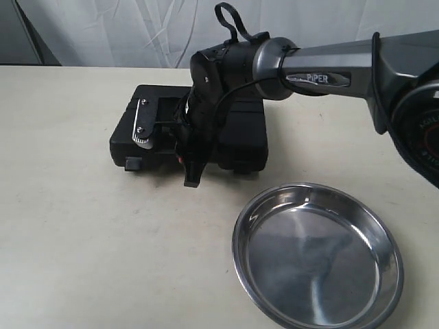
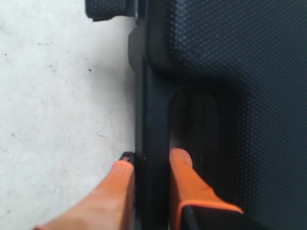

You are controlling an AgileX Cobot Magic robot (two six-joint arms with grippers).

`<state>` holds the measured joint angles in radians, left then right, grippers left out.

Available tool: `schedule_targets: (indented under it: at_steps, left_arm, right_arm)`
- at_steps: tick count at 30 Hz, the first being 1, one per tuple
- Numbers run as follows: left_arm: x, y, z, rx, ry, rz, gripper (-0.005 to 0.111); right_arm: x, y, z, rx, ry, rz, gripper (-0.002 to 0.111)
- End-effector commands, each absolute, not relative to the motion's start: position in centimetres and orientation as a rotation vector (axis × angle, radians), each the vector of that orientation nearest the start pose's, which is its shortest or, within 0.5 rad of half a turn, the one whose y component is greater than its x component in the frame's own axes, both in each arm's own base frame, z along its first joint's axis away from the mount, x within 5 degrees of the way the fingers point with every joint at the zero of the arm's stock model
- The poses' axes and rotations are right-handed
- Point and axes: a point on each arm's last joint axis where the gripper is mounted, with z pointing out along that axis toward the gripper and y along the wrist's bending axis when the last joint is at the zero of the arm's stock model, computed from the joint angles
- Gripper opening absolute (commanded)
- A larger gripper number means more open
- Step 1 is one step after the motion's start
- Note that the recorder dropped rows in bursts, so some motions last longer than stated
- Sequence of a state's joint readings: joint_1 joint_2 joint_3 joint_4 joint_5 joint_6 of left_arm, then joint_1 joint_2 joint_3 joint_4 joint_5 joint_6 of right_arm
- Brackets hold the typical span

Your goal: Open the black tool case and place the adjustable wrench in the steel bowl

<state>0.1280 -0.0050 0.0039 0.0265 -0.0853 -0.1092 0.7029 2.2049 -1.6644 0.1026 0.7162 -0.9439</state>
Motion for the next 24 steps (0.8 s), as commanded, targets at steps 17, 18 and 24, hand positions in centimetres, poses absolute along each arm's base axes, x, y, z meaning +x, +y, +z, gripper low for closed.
schedule_targets:
  at_steps: [17,18,24]
  left_arm:
    - [5.5,0.7,22.1,-0.143,1.386,0.035,0.0]
    - [5.5,0.7,22.1,-0.143,1.386,0.035,0.0]
    - [5.5,0.7,22.1,-0.143,1.386,0.035,0.0]
  right_arm:
    - [36.2,31.1,12.3,-1.943,1.925,0.028,0.028]
    - [36.2,31.1,12.3,-1.944,1.924,0.025,0.028]
    - [36.0,31.0,12.3,-1.957,1.935,0.029,0.028]
